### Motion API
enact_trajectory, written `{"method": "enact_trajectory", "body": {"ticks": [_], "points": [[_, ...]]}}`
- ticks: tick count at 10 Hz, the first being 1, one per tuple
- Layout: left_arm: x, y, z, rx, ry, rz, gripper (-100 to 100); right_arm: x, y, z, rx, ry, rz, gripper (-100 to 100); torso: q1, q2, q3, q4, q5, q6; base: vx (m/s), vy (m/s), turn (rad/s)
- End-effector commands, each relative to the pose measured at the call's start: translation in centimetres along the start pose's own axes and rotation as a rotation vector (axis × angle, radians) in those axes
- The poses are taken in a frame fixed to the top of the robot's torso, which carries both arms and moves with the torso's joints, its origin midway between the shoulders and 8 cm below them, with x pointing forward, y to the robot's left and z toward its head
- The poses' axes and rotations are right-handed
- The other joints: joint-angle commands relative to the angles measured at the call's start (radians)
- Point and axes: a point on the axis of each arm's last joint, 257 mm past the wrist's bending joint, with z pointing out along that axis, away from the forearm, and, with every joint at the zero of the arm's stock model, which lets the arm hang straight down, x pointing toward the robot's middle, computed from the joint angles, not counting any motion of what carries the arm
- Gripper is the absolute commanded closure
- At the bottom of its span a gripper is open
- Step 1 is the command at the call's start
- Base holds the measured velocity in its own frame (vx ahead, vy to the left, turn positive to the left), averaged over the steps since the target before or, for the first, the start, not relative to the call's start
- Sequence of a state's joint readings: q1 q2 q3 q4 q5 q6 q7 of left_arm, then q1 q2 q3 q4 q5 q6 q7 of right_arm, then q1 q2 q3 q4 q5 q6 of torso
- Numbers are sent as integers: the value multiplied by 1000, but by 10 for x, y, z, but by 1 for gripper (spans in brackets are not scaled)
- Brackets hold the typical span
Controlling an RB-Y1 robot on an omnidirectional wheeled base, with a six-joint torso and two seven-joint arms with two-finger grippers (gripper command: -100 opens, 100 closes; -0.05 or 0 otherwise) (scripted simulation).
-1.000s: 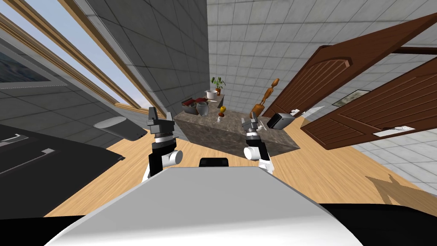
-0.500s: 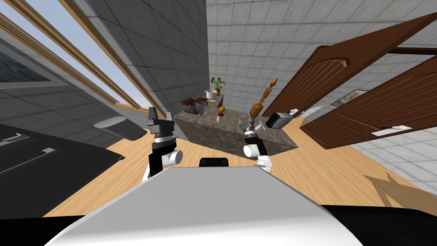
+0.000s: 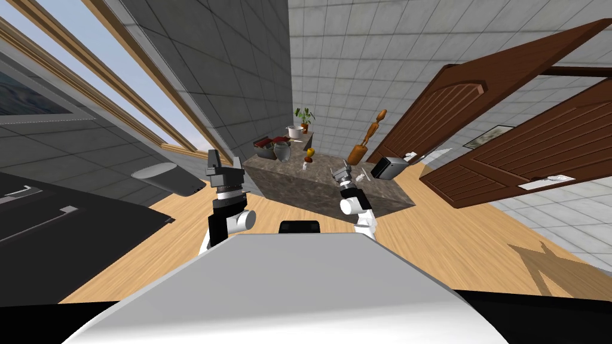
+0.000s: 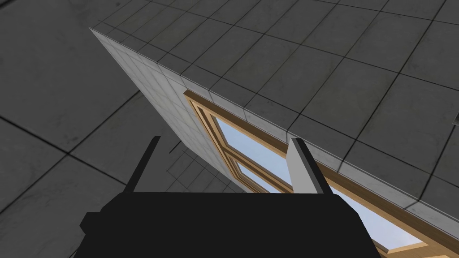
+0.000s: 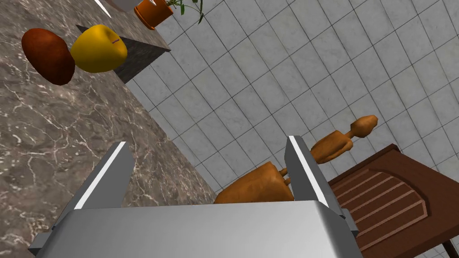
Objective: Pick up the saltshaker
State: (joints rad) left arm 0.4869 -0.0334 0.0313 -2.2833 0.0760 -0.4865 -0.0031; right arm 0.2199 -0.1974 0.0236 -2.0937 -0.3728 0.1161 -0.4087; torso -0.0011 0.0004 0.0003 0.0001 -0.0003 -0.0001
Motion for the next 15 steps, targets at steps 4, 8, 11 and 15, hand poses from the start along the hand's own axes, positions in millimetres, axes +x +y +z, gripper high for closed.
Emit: {"method": "enact_trajectory", "body": {"ticks": [4,8,11,15], "points": [[0,0,0,0,0,0,0,-18,-34,15,123,-50,191,-100,0,0,0,0,0,0,-5,-15,9],[0,0,0,0,0,0,0,-27,-55,18,201,-92,290,-100,1,-1,0,0,0,0,0,-7,12],[0,0,0,0,0,0,0,-35,-78,28,281,-140,424,-100,1,-1,-1,0,0,0,6,-3,24],[0,0,0,0,0,0,0,-41,-98,28,351,-189,507,-100,1,-1,-1,0,0,0,10,0,19]]}}
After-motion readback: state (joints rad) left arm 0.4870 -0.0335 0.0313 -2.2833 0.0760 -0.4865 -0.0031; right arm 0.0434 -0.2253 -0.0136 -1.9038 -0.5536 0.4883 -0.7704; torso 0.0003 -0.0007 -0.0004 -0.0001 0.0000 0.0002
